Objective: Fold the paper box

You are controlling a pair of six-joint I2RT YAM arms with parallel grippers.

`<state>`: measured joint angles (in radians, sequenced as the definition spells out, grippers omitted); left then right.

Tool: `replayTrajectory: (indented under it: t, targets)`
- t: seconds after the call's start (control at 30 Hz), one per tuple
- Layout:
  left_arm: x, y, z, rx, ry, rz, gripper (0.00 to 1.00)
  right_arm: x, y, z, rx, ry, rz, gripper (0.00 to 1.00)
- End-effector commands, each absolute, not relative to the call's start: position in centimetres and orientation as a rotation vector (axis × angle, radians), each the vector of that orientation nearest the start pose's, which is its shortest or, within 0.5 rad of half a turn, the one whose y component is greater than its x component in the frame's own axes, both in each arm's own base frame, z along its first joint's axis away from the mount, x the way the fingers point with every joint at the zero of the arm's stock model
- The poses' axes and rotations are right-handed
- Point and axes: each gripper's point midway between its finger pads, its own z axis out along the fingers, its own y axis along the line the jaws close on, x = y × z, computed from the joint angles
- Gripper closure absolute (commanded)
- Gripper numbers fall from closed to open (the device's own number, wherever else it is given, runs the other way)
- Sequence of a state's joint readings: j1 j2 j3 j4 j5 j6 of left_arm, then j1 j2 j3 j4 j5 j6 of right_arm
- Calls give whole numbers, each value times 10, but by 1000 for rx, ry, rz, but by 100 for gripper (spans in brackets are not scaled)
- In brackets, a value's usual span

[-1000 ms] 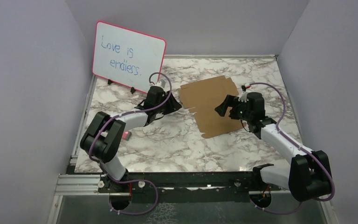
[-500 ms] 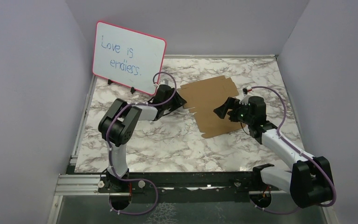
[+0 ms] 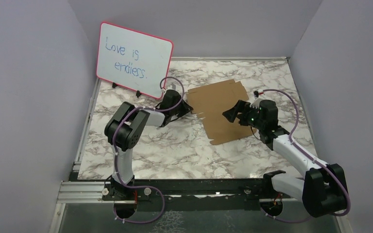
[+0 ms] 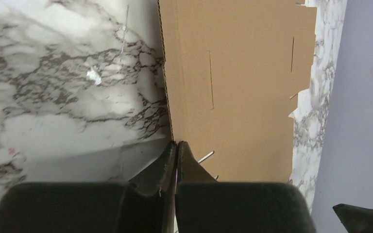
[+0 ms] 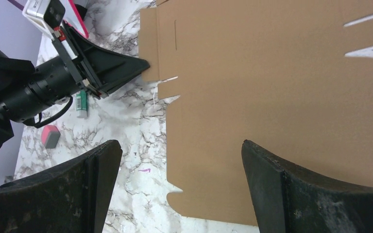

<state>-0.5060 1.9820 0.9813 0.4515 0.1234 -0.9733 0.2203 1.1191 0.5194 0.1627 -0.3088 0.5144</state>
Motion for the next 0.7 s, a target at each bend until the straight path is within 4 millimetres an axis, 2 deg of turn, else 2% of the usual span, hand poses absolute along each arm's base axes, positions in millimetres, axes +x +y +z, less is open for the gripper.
replayTrajectory:
  t: [0.0, 0.2, 0.43, 0.67]
  targets:
    - [391, -287, 40, -343, 2270, -989, 100, 313, 144, 141, 66, 2042, 770, 0]
    - [352, -268, 42, -218, 2336, -1026, 100, 308, 144, 146, 33, 2050, 763, 0]
    - [309, -232, 37, -61, 2466, -847, 100, 301, 144, 143, 2, 2054, 761, 0]
    - [282, -217, 33, 40, 2561, -781, 100, 300, 150, 138, -28, 2063, 794, 0]
